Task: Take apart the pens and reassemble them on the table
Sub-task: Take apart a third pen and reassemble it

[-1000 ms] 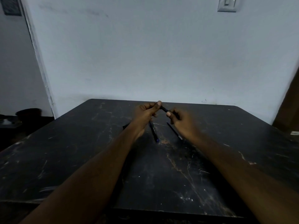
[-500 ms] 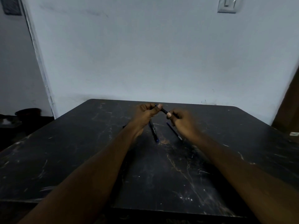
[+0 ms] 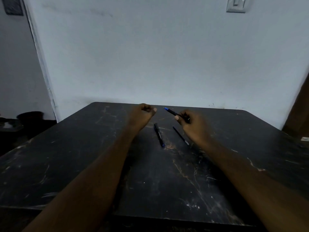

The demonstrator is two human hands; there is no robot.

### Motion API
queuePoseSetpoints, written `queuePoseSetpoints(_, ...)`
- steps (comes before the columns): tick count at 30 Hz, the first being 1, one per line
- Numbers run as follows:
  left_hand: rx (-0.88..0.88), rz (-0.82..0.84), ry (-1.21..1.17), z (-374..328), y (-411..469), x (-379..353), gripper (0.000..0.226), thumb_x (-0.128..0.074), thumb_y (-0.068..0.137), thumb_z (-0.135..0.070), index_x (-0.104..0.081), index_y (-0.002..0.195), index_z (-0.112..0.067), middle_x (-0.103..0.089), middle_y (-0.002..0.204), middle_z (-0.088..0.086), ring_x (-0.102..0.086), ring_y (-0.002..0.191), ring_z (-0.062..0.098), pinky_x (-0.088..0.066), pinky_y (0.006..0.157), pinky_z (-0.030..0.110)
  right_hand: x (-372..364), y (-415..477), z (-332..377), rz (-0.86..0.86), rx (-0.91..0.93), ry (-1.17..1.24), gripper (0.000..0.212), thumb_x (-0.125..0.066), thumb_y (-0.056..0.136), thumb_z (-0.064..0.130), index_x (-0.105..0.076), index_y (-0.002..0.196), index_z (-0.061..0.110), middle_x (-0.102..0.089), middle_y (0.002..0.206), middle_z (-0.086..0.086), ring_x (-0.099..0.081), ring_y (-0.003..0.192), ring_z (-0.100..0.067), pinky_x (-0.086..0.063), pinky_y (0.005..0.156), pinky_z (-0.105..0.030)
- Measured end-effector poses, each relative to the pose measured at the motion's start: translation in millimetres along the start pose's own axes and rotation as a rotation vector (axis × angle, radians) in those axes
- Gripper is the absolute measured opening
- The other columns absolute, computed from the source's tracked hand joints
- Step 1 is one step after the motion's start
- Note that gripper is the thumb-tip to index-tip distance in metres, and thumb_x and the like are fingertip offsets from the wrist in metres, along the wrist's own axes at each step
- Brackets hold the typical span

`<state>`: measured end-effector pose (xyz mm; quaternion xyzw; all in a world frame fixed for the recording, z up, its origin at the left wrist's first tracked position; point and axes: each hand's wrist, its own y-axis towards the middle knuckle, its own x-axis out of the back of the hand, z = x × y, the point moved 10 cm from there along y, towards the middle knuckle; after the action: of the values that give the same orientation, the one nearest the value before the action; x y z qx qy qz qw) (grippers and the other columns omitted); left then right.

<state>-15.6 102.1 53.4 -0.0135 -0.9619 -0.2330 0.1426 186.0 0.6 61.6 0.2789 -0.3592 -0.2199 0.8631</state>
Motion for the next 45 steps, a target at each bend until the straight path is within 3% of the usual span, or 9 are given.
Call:
queuePoseSetpoints(6,0.031,0.072,0.501,22.0,4.2,22.0,0.045,-0.069,0.066,-0.046,-0.071,0.106,-0.026,-0.069,0.107,0.002,-0.062,0.100,0.022,-0.051,0.092,0.040,6.6,-1.5,5.6,-0.040,0.010,0.002,0.014,-0.066,0.089,0.031,-0.066,0.084,0.019,-0.061,0.072,0.009,-0.055,0.068,-0.003,-0.042,0.059,-0.027)
queuePoseSetpoints(11,0.166,0.197,0.552,38.4,-2.1,18.1,0.027,-0.061,0.070,-0.038,-0.070,0.093,-0.028,-0.071,0.104,0.002,-0.065,0.095,0.024,-0.052,0.092,0.041,10.5,-2.9,9.5,-0.037,0.024,-0.010,0.015,-0.067,0.089,0.029,-0.068,0.086,0.014,-0.064,0.078,0.002,-0.057,0.070,-0.009,-0.042,0.059,-0.024)
queuePoseSetpoints(17,0.148,0.231,0.525,44.6,0.6,10.3,0.009,-0.066,0.077,-0.018,-0.072,0.074,-0.024,-0.074,0.085,-0.002,-0.068,0.080,0.015,-0.047,0.073,0.022,13.7,-4.2,12.1,-0.047,0.025,-0.047,0.019,-0.066,0.089,0.031,-0.069,0.089,0.013,-0.065,0.082,0.002,-0.057,0.071,-0.009,-0.042,0.059,-0.024)
queuePoseSetpoints(23,0.066,0.234,0.523,36.8,3.3,3.2,0.031,-0.058,0.079,-0.005,-0.076,0.099,-0.020,-0.074,0.101,0.002,-0.064,0.087,0.014,-0.045,0.082,0.023,11.8,-3.6,8.0,-0.038,0.014,-0.043,0.019,-0.066,0.089,0.032,-0.069,0.090,0.014,-0.066,0.083,0.002,-0.059,0.073,-0.010,-0.044,0.061,-0.027)
queuePoseSetpoints(27,0.078,0.203,0.600,39.7,3.7,6.2,0.034,-0.069,0.082,-0.014,-0.069,0.116,-0.011,-0.070,0.115,0.009,-0.064,0.104,0.023,-0.048,0.095,0.033,11.4,-2.5,5.7,-0.045,0.003,-0.035,0.017,-0.066,0.089,0.033,-0.069,0.090,0.016,-0.065,0.082,0.005,-0.056,0.072,-0.004,-0.040,0.058,-0.022)
queuePoseSetpoints(32,0.109,0.170,0.687,40.1,0.4,10.9,0.019,-0.068,0.084,-0.028,-0.075,0.094,-0.013,-0.073,0.099,0.009,-0.067,0.092,0.027,-0.054,0.087,0.039,10.2,-3.2,5.8,-0.033,0.017,-0.036,0.014,-0.066,0.089,0.033,-0.067,0.086,0.019,-0.061,0.077,0.009,-0.052,0.067,0.002,-0.032,0.054,-0.020)
queuePoseSetpoints(37,0.131,0.116,0.416,35.4,1.6,10.2,0.023,-0.062,0.092,-0.019,-0.071,0.108,-0.006,-0.071,0.103,0.011,-0.064,0.091,0.023,-0.050,0.082,0.033,8.8,-3.0,5.4,-0.026,0.005,-0.029,0.017,-0.065,0.090,0.032,-0.068,0.086,0.016,-0.061,0.076,0.008,-0.053,0.067,-0.001,-0.034,0.055,-0.020)
queuePoseSetpoints(41,0.240,0.037,-0.154,27.9,-1.0,9.6,0.008,-0.056,0.097,-0.017,-0.061,0.093,-0.012,-0.063,0.090,0.014,-0.062,0.073,0.018,-0.052,0.060,0.026,8.0,-3.2,6.2,-0.018,0.006,0.002,0.018,-0.066,0.090,0.030,-0.069,0.087,0.012,-0.065,0.080,0.002,-0.053,0.067,0.000,-0.035,0.055,-0.020)
queuePoseSetpoints(45,0.287,0.079,-0.669,16.4,-3.9,-2.8,0.015,-0.052,0.099,-0.021,-0.056,0.091,-0.009,-0.070,0.089,0.013,-0.073,0.075,0.022,-0.060,0.063,0.031,7.5,-3.4,4.8,-0.024,0.007,-0.010,0.016,-0.066,0.089,0.032,-0.069,0.087,0.017,-0.060,0.074,0.011,-0.053,0.065,0.002,-0.032,0.053,-0.016)
